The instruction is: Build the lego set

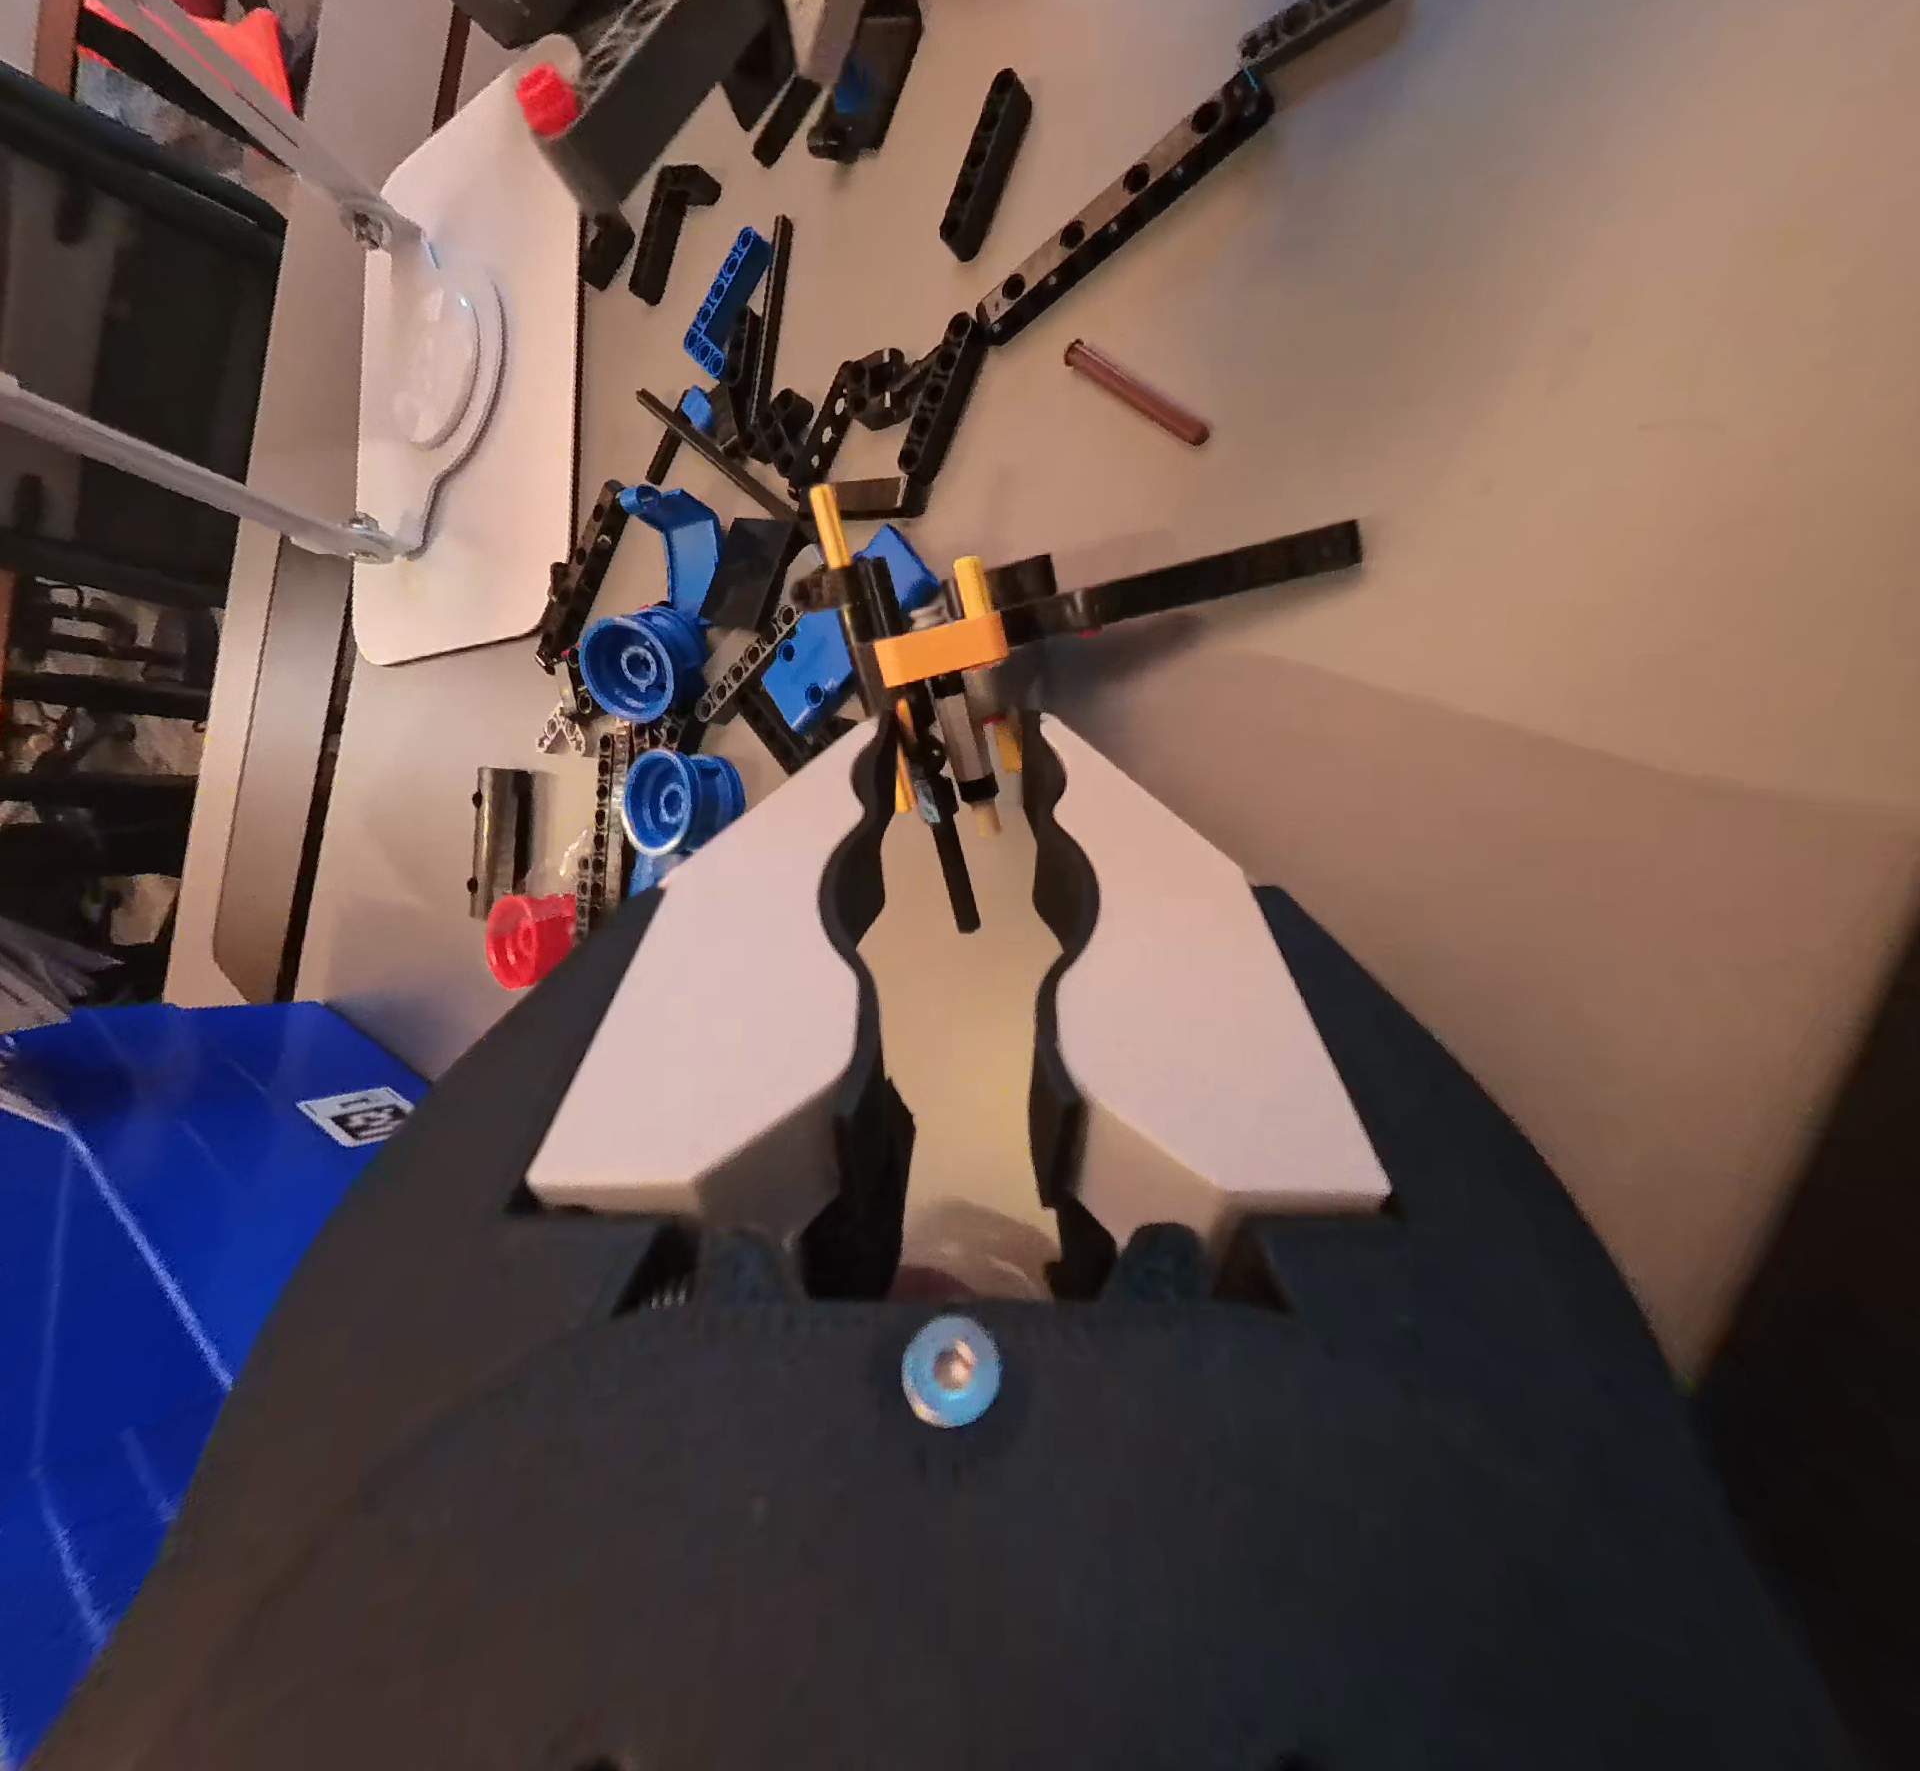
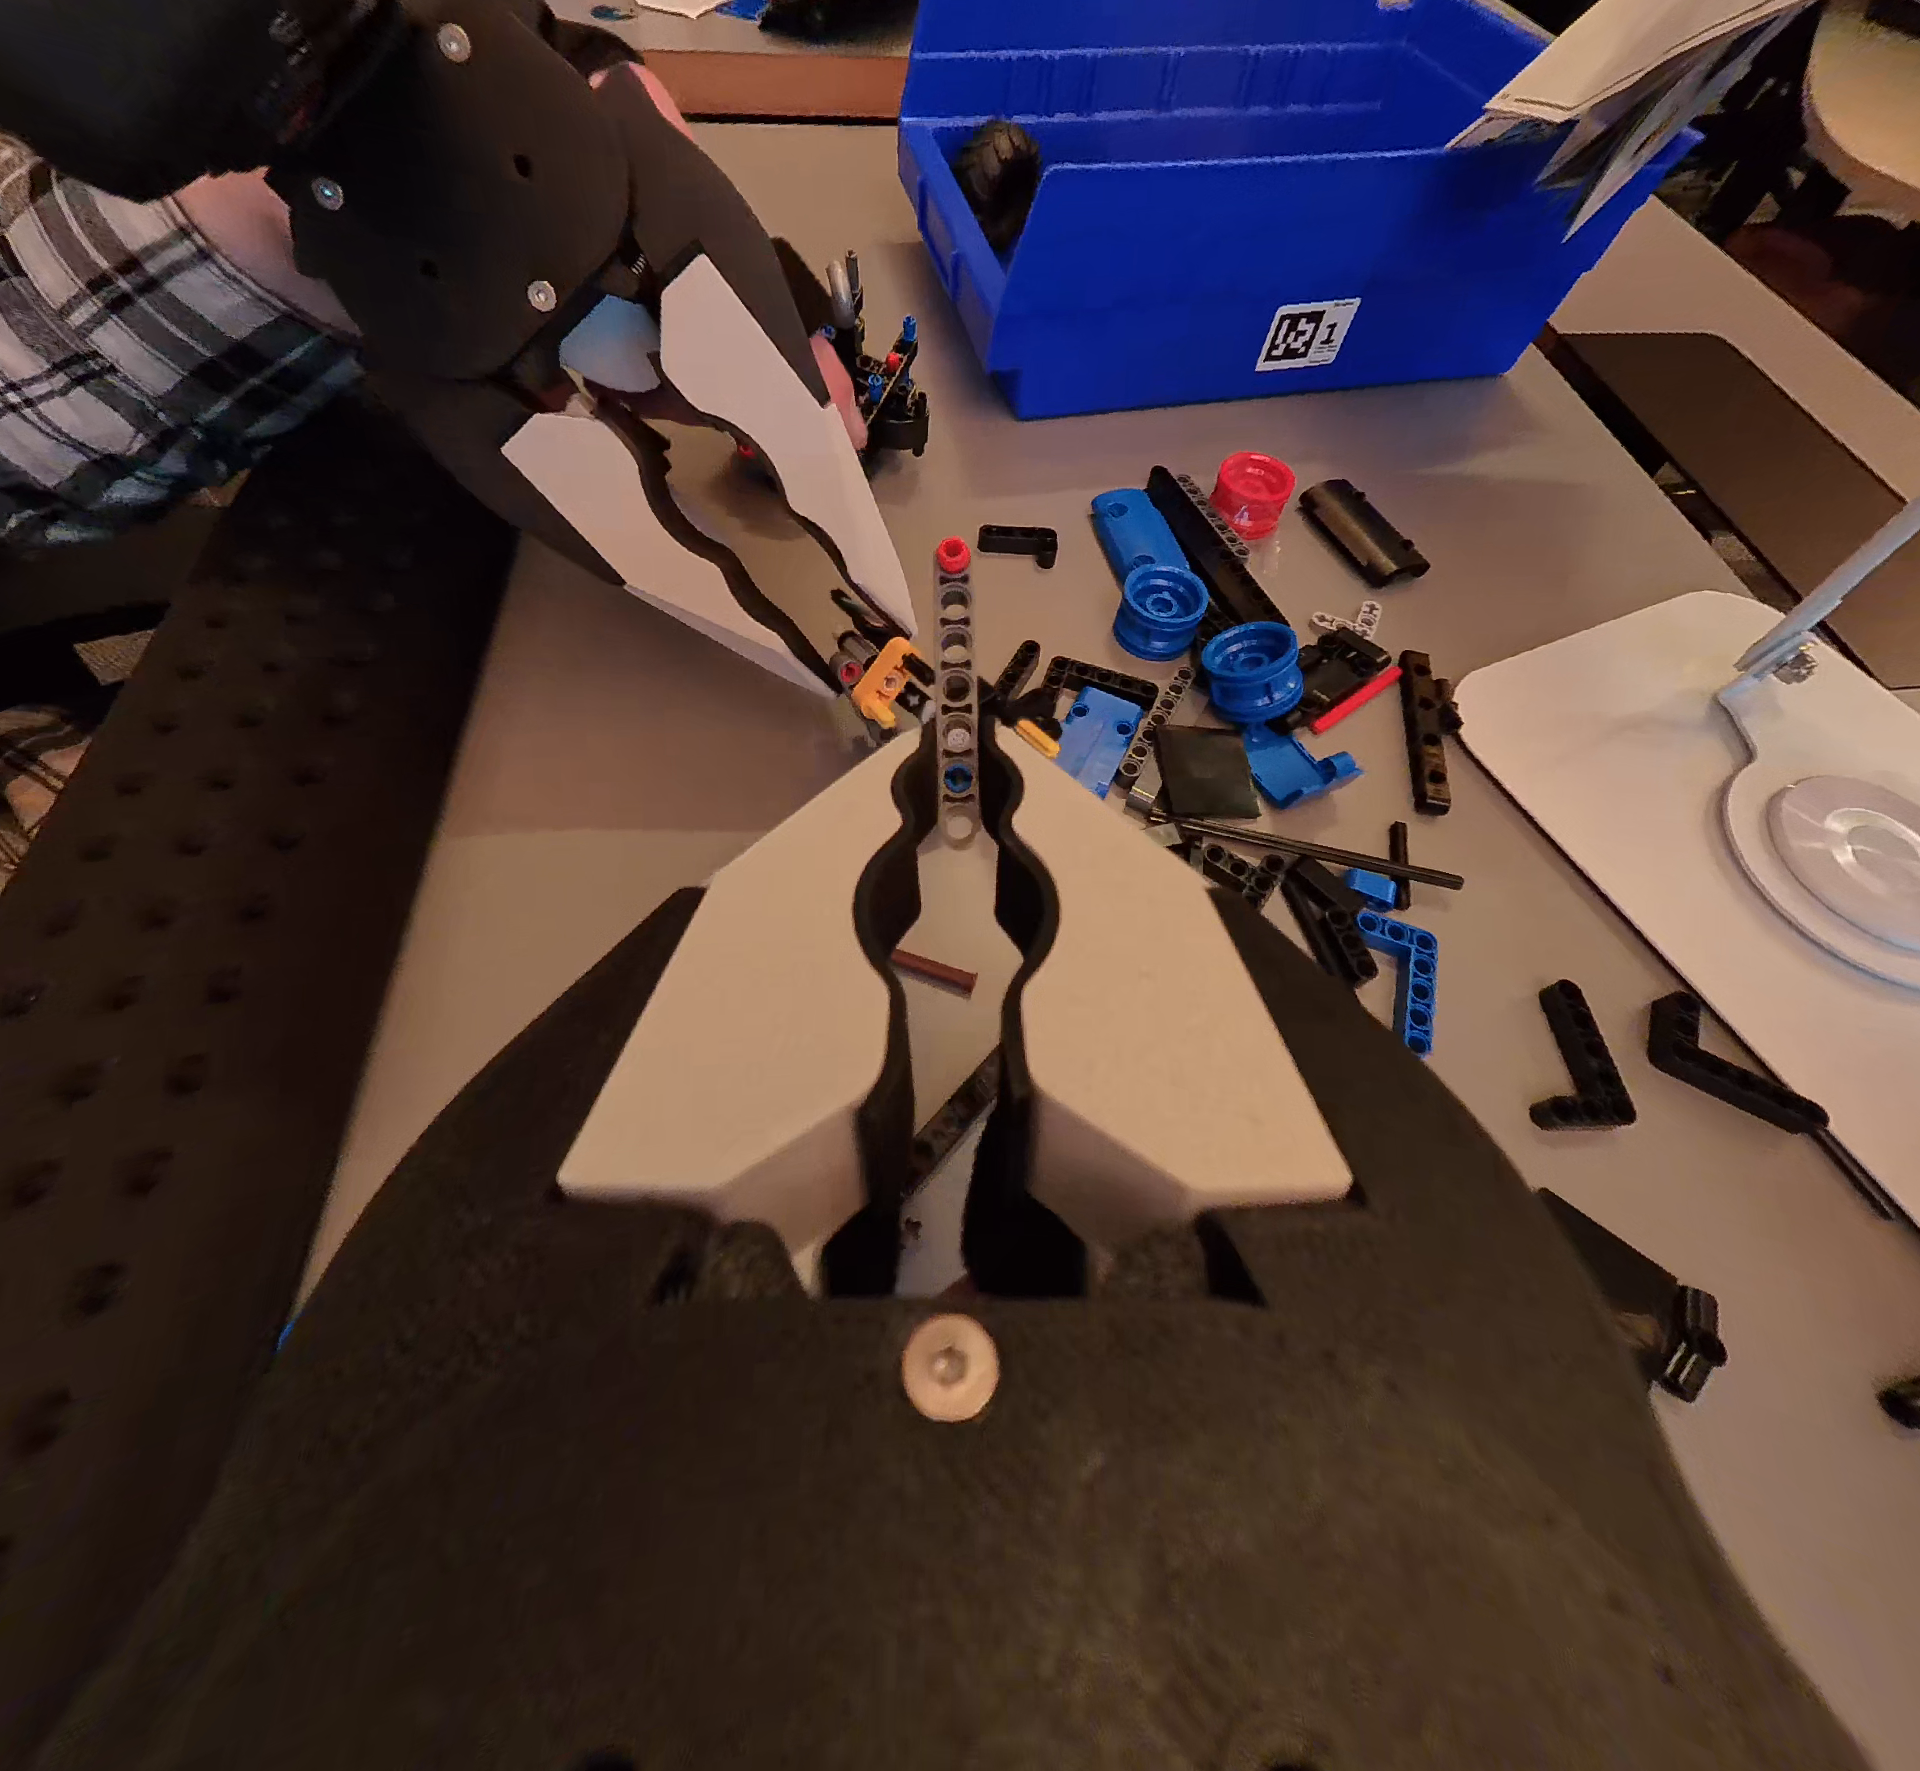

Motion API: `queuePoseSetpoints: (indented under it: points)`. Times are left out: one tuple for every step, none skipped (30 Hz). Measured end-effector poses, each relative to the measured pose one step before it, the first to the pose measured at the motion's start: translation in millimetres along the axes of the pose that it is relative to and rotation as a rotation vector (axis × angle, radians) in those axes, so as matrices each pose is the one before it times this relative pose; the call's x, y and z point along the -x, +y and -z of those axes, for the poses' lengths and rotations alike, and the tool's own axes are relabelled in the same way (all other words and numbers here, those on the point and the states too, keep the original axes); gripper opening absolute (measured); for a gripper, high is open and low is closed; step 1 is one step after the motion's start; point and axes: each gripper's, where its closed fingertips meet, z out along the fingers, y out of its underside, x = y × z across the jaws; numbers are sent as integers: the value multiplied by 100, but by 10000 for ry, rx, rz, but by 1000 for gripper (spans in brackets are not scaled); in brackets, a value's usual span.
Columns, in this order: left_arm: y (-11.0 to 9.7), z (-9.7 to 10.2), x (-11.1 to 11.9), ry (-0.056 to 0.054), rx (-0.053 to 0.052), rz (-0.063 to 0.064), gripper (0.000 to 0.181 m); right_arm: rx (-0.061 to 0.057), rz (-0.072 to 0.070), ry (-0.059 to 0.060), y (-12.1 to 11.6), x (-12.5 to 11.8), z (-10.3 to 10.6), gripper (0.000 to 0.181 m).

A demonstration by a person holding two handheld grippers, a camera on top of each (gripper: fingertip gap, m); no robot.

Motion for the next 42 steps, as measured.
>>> queuePoseSetpoints:
  points:
    - [-3,47,58,16,83,-112,22,-11,-33,-3,-1,-37,43,4]
    - [-27,62,-28,74,53,-70,22,-4,-23,3,19,-37,24,4]
    - [-60,63,8,36,34,-77,22,1,-17,7,23,-52,20,4]
    - [-67,57,93,-41,46,-96,21,4,-19,2,40,-38,2,4]
    - [-30,58,61,-26,56,-93,22,6,-18,0,42,-36,3,4]
    - [-35,11,10,7,38,-50,21,7,-14,2,45,-28,8,4]
    - [-23,-24,14,18,17,8,22,5,-11,1,28,-25,-1,4]
    - [-22,-74,48,2,-17,45,22,3,-11,-4,19,-14,10,4]
    - [-34,-72,80,-20,-45,60,23,1,-11,-4,14,-4,4,4]
    - [-30,-75,81,-9,-60,105,27,2,-8,-2,16,-10,5,4]
    - [31,-77,9,38,-35,134,30,0,-6,0,8,-9,16,4]
    - [54,-73,36,3,-18,102,33,-2,-6,-1,-1,-3,2,4]
    - [55,-63,89,-49,-25,64,33,-2,-5,0,3,-1,11,4]
    - [7,-63,4,-7,-42,75,34,-2,-8,-1,10,-11,2,4]
    - [-40,-74,-39,18,-58,85,35,-1,-12,-1,12,-8,3,4]
    - [-56,-80,9,-12,-78,78,35,1,-14,-1,22,-20,-4,4]
    - [-36,-94,53,-25,-47,104,35,2,-16,-1,26,-27,1,4]
    - [5,-115,74,-32,-17,112,36,6,-15,-1,38,-19,-5,4]
    - [4,-112,131,-66,-34,106,36,6,-12,1,29,-24,-1,4]
    - [-44,-116,148,-67,-58,122,36,4,-12,0,26,-23,-2,4]
    - [-73,-123,112,-57,-78,113,35,1,-9,0,14,-11,4,4]
    - [-60,-139,108,-64,-70,90,33,0,-7,-3,13,-9,3,4]
    - [19,-164,97,-68,-26,71,32,-2,-7,-4,8,1,-2,4]
    - [79,-175,158,-116,6,82,30,-5,-8,-5,5,3,-3,4]
    - [-32,-148,109,-106,-41,90,30,-7,-8,-9,-8,9,-1,4]
    - [-151,-124,4,-68,-87,57,30,-6,-8,-9,1,18,-8,4]
    - [-171,-76,-35,-51,-92,-6,29,0,-6,-7,17,2,-12,4]
    - [-110,-82,9,-62,-60,-27,29,4,-5,-7,9,17,-13,4]
    - [-75,-82,46,-62,-52,-32,29,4,-5,-8,29,12,-18,4]
    - [-88,-65,12,-37,-83,-20,29,5,-6,-10,16,19,-25,4]
    - [-81,-41,-10,-19,-93,-14,29,6,-4,-9,30,20,-20,4]
    - [-60,-30,11,-28,-78,-26,28,4,-4,-8,17,6,-22,4]
    - [-2,-18,53,-46,-55,-28,28,-3,-10,-8,15,18,-10,4]
    - [39,-4,84,-66,-21,-2,28,-14,-19,-10,-6,0,-2,4]
    - [23,10,109,-78,-18,-7,28,-18,-24,-13,-18,-2,3,4]
    - [4,19,66,-57,-28,-20,28,-11,-20,-10,-5,-4,-8,4]
    - [-1,18,61,-38,-22,-14,27,-1,-12,-4,21,-4,-1,4]
    - [24,9,19,-2,-13,17,27,7,-8,-2,31,-10,-20,4]
    - [8,6,0,21,-22,42,27,9,-11,-3,36,-16,-14,4]
    - [5,10,30,10,-25,39,27,10,-11,-5,44,-2,-22,4]
    - [12,27,36,-8,-15,16,27,10,-8,-9,42,-3,-30,4]
    - [9,23,21,-8,-12,9,26,7,-7,-10,33,14,-16,4]
